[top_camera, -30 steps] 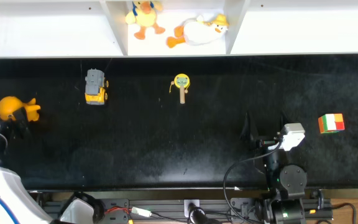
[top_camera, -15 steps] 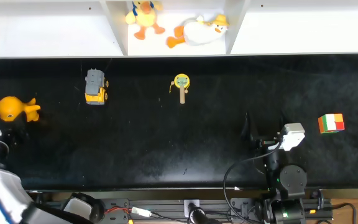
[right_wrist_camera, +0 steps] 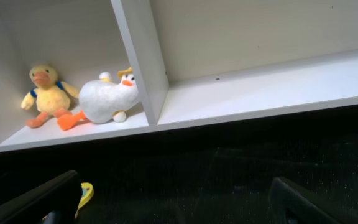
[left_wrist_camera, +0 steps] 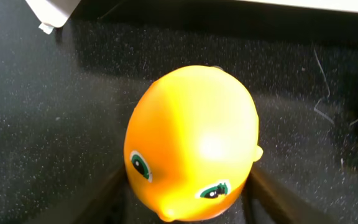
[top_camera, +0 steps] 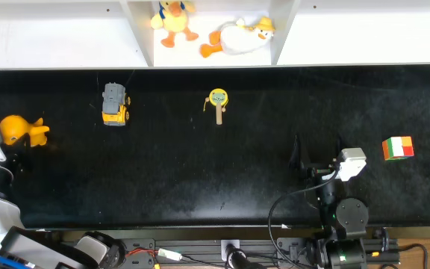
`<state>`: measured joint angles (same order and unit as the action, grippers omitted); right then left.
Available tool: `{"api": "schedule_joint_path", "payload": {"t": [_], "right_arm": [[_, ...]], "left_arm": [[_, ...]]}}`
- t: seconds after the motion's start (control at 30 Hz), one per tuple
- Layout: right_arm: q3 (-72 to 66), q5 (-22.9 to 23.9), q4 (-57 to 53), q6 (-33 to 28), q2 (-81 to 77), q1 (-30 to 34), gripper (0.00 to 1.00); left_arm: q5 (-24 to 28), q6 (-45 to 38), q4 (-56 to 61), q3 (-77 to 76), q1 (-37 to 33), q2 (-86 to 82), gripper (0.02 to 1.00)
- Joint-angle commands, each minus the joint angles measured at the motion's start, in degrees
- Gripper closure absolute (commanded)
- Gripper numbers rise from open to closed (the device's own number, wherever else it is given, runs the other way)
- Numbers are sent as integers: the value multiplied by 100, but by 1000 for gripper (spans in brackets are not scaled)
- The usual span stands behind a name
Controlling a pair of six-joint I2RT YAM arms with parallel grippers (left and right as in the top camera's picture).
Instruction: Store Toys
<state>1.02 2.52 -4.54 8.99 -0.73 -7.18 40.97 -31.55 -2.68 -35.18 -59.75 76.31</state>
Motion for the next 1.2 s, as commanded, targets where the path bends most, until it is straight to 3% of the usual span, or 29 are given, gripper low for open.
{"api": "schedule_joint_path", "payload": {"t": [0.03,0.23,0.4,0.47,0.63,0.83,1.0,1.2], "right_arm": [[-74,26,24,42,52,-31,5],[-74,26,24,42,52,-31,5],[-74,26,24,42,52,-31,7],[-74,26,24,42,52,-31,7],[-74,26,24,42,52,-31,3],[-74,26,24,42,52,-31,7],[-74,26,24,42,52,-31,7],[-74,26,24,42,52,-31,7]], "left_arm": [[142,-11,9,31,-35,24,562],[144,79,26,20,-35,22,636],[144,643,138,-111,-35,17,689],[153,813,136,-212,-35,9,768],[619,1025,136,-446,-28,-72,787],[579,1718,129,-905,52,-179,912],[-57,1956,-61,-1412,553,-177,980],[-1554,2013,-295,-2013,1606,-120,982]]}}
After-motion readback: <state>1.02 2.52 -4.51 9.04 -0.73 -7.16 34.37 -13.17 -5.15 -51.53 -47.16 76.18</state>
